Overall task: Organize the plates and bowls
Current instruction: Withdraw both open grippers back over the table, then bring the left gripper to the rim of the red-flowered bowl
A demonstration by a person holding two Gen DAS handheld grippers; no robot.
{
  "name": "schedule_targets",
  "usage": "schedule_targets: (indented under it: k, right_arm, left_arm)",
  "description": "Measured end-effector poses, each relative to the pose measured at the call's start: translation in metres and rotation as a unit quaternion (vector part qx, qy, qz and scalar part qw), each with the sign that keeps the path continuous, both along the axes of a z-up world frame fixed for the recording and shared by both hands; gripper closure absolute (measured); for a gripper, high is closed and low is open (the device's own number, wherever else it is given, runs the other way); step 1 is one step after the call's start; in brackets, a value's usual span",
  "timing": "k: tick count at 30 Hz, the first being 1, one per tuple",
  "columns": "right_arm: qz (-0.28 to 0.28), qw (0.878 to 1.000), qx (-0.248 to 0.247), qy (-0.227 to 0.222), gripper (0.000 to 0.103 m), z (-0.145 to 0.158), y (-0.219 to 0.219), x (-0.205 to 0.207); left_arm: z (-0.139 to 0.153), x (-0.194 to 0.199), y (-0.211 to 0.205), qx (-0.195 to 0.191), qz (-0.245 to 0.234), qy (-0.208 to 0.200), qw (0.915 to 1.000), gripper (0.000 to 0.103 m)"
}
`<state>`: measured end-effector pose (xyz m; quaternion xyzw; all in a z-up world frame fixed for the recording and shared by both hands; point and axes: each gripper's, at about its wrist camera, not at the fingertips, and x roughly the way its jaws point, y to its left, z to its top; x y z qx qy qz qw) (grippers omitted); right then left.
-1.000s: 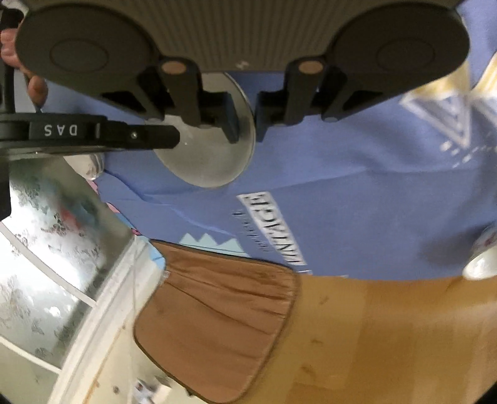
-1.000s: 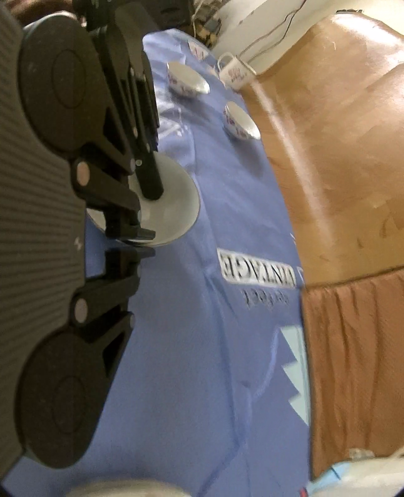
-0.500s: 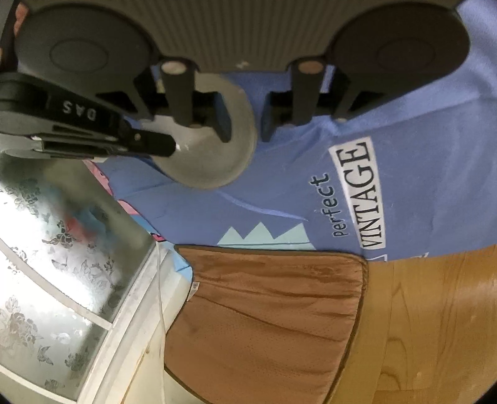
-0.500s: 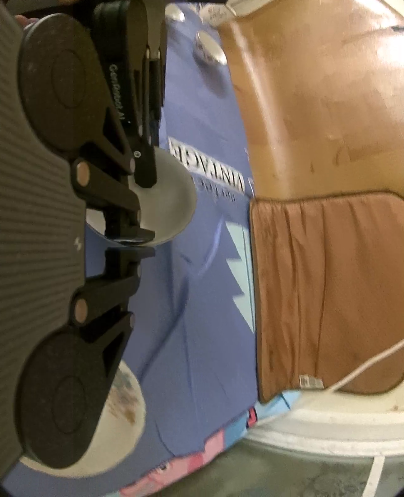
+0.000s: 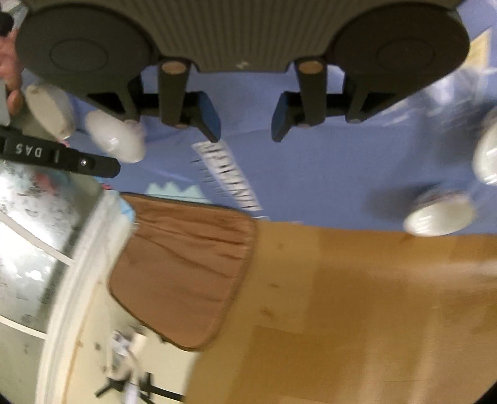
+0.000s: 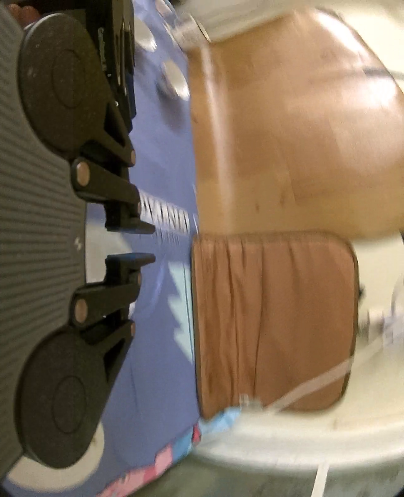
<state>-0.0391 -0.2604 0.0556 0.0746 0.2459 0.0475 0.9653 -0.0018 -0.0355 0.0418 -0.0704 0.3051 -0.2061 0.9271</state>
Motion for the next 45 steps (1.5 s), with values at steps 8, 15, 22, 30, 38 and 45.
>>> schedule_targets:
  k: [8,15,22,30,38,45]
  right_arm:
    - [0.114,0.991,0.042,0.062,0.088,-0.023,0.093,0.031]
    - [0.175,0.976,0.070,0.108,0.088,-0.024,0.158,0.049]
    - [0.191,0.973,0.075,0.101,0.067,-0.009,0.195,0.058]
    - [0.183,0.972,0.089,0.121,0.067,-0.019,0.215,0.071]
    - [0.133,0.986,0.088,0.051,0.067,-0.023,0.214,0.061]
    - [0.110,0.992,0.069,0.010,0.067,-0.029,0.212,0.049]
  left_arm:
    - [-0.004,-0.034,0.083,0.007,0.069,-0.023,0.9973,0.066]
    - [0.017,-0.046,0.145,-0.011,0.143,-0.039,0.9888,0.066]
    - [0.017,-0.025,0.206,-0.038,0.232,-0.024,0.9717,0.064]
    - [-0.003,-0.006,0.237,-0.064,0.253,-0.018,0.9653,0.063]
    - [-0.010,-0.013,0.243,-0.082,0.252,-0.030,0.9637,0.054]
    - [-0.005,-0.018,0.236,-0.068,0.245,-0.049,0.9659,0.050]
